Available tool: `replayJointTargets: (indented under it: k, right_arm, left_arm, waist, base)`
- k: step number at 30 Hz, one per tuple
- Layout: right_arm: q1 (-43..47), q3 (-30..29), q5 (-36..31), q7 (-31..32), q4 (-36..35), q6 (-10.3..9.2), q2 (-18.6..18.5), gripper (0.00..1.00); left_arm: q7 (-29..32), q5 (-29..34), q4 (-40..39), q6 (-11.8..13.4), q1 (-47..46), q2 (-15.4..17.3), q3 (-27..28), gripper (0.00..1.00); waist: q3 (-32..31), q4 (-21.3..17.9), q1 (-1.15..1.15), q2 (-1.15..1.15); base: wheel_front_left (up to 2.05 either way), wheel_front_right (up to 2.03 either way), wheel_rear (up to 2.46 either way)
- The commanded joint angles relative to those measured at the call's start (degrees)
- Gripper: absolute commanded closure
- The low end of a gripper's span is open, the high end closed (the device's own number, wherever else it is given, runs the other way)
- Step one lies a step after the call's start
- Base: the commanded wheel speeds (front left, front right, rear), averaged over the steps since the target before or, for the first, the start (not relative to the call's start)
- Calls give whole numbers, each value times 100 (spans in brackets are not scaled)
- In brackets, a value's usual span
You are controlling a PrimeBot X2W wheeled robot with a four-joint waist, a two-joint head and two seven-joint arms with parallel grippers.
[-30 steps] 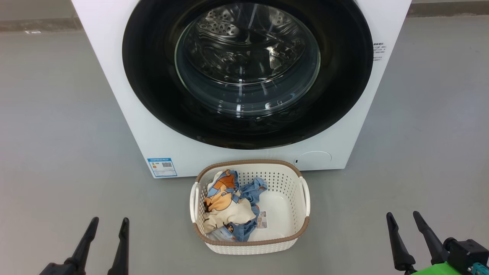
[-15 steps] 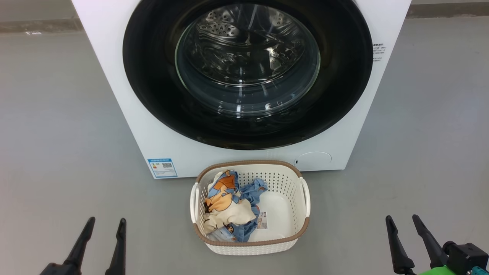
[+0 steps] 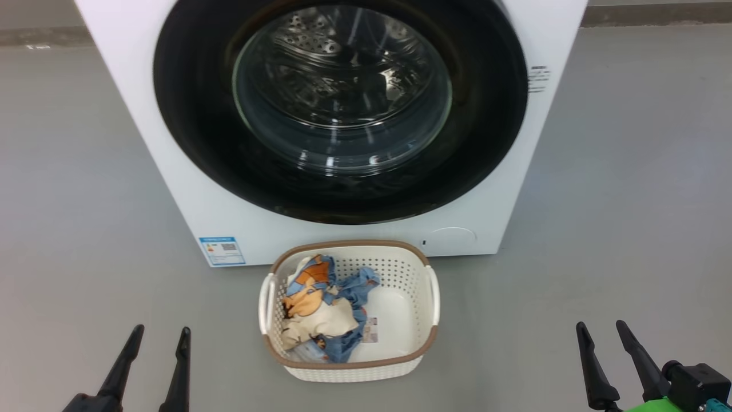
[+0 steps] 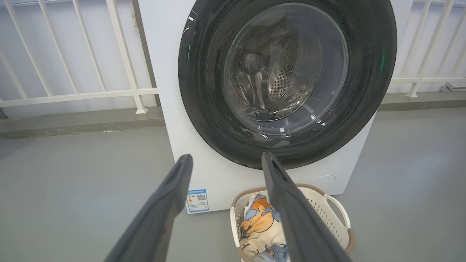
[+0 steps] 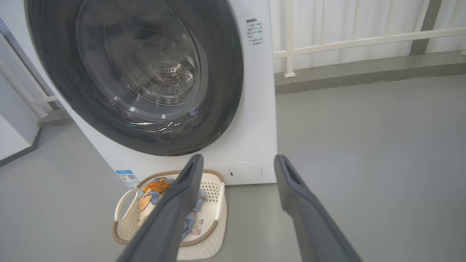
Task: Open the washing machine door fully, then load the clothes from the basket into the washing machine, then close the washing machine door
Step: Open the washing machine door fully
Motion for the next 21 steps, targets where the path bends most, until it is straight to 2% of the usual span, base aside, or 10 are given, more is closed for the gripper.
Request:
replayJointTargets:
  k: [1, 21]
  right_arm:
    - [-73, 114, -63, -70, -156, -5, -99, 0]
    - [-131, 92, -90, -70, -189, -5, -61, 0]
  left_arm:
    - [-52, 58, -121, -18, -128, 81, 187, 0]
    - [-52, -262, -116, -18, -229, 73, 167, 0]
  waist:
    - [7, -1, 0, 0]
    - [124, -13, 0, 0]
  base:
    - [119, 119, -239]
    - [119, 119, -238]
